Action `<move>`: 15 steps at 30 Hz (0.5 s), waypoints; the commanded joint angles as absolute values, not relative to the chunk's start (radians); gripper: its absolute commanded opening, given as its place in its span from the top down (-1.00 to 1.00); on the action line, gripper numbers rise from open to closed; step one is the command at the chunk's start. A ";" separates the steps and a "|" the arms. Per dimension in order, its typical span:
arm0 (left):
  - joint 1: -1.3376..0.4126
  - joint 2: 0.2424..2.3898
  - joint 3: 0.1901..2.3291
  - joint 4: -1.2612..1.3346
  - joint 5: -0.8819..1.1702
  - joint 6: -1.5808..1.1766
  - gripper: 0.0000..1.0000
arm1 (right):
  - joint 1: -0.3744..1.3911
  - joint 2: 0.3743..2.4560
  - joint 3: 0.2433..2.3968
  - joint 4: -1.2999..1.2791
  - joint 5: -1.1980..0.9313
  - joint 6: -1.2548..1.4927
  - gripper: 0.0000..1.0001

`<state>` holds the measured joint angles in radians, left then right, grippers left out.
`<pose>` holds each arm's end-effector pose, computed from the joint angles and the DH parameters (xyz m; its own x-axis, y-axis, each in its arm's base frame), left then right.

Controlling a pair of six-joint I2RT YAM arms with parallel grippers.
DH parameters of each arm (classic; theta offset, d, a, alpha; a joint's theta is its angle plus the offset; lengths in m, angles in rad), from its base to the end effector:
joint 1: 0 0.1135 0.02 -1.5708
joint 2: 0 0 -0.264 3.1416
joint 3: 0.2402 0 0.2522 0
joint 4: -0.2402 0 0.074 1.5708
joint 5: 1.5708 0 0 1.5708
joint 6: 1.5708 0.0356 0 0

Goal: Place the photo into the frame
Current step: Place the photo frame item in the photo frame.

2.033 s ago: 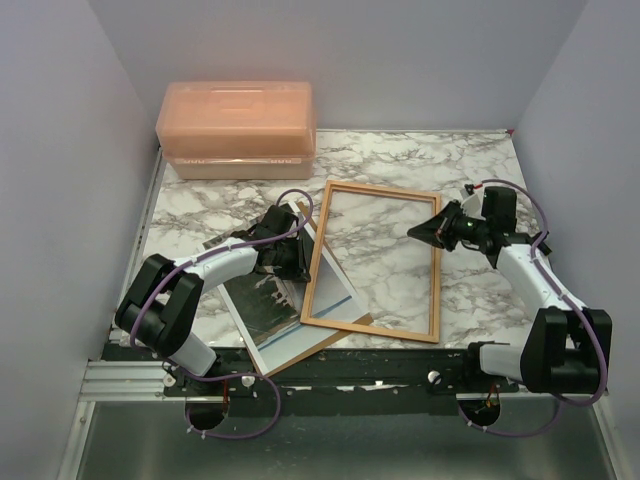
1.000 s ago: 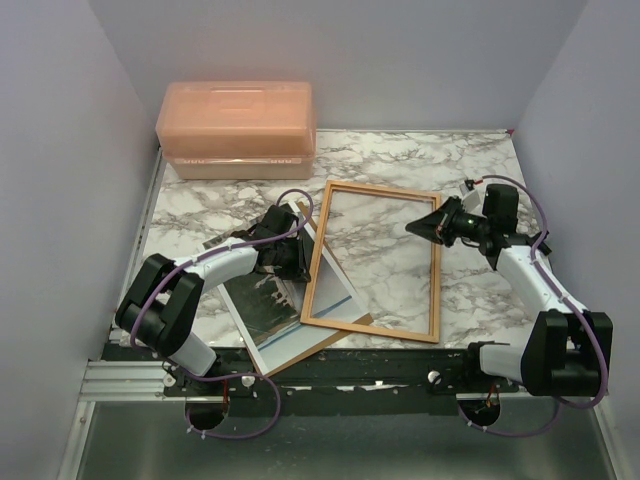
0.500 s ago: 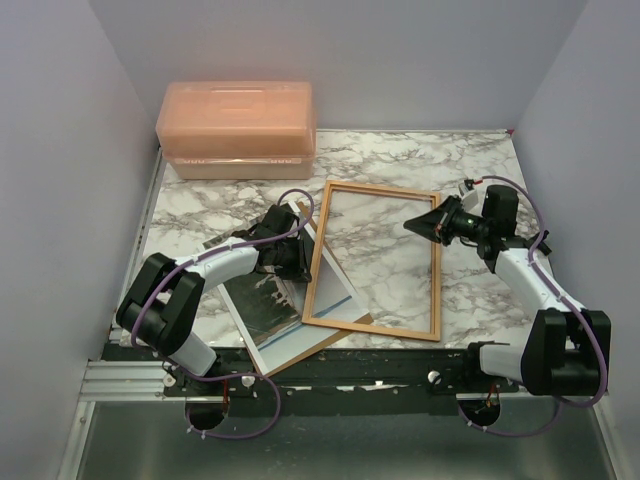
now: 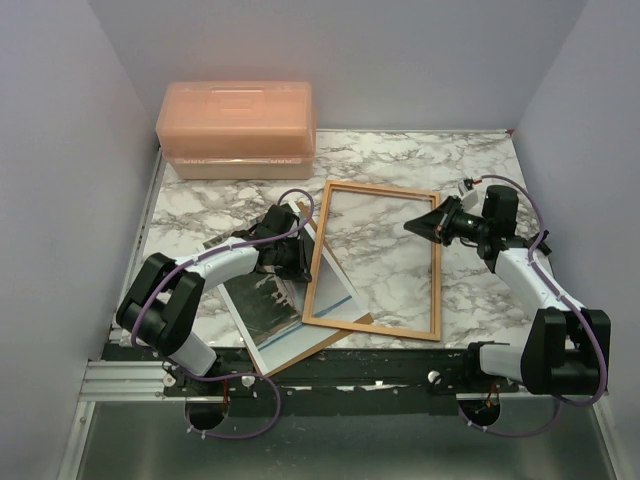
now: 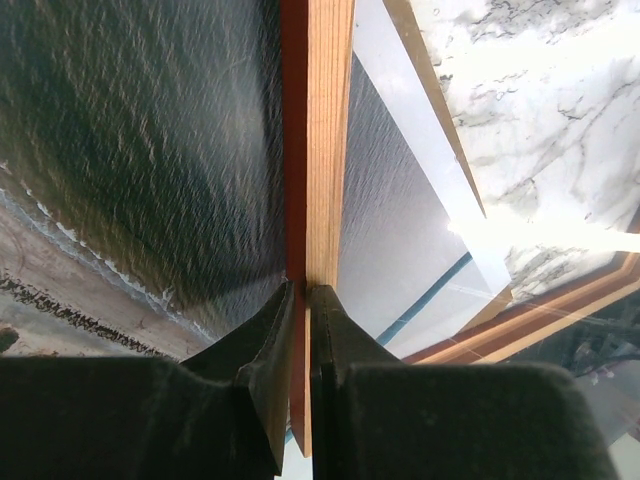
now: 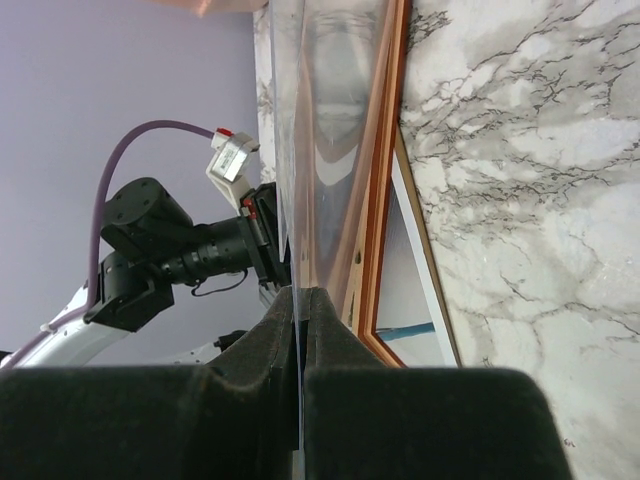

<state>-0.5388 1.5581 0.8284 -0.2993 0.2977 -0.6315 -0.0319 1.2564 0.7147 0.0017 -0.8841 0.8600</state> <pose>0.2478 -0.1603 0.1663 -0.9598 -0.0838 -0.2679 0.0666 0.8592 -0.5073 0.2628 0.0192 0.2400 -0.8224 0.5070 -0.2583 -0.0299 0.4148 0.9094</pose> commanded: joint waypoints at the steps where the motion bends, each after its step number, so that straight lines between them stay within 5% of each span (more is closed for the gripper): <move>1: -0.552 1.615 0.801 -0.330 0.226 -0.595 0.75 | -0.029 1.242 0.734 -0.029 -0.920 0.828 0.99; 15: -0.552 1.617 0.808 -0.338 0.225 -0.591 0.75 | -0.029 1.231 0.793 -0.094 -0.911 0.785 0.99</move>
<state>-0.5392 1.5581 0.8291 -0.2996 0.2981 -0.6312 -0.0315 1.2472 0.7513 -0.0628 -0.8852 0.8162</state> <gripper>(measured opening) 0.130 0.038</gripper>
